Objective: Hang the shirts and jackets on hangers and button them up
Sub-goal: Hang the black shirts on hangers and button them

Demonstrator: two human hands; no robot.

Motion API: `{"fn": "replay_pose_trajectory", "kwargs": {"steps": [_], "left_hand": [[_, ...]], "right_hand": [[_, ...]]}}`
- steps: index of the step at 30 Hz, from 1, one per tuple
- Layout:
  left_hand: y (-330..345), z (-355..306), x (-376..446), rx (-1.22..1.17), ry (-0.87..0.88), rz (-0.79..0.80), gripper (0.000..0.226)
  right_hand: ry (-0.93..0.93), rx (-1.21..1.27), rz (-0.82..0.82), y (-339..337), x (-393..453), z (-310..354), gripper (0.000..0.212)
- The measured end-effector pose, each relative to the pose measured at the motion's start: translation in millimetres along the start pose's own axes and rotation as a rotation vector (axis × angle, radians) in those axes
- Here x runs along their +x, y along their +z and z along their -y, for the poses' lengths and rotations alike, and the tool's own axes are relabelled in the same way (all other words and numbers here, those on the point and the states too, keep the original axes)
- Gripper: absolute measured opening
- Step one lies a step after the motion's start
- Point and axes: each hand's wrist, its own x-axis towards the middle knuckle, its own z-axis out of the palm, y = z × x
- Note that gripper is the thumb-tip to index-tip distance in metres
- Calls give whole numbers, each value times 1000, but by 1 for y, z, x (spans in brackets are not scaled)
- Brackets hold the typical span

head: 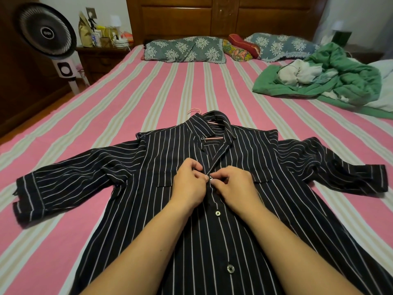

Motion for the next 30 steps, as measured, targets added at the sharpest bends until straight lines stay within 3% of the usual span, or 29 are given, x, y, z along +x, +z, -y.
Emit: {"fn": "replay_pose_trajectory", "kwargs": {"steps": [3,11,22,27,30], "left_hand": [[-1,1,-1,52,60,4,22],[-3,0,-1,103,94,26,21],[-3,-4,2,114,15,37,18],[-7,-3,3,437,48,17,13],[-6,-3,0,606,128,17,17]], "right_hand": [[-84,-117,-29,3,0,-2,8],[-122,-115,-25,6,0,-6,15],[-14,-53,-35,6,-1,-3,8],[-9,-32,24,5,0,-4,12],[110,-4,29,6,2,0,23]]}}
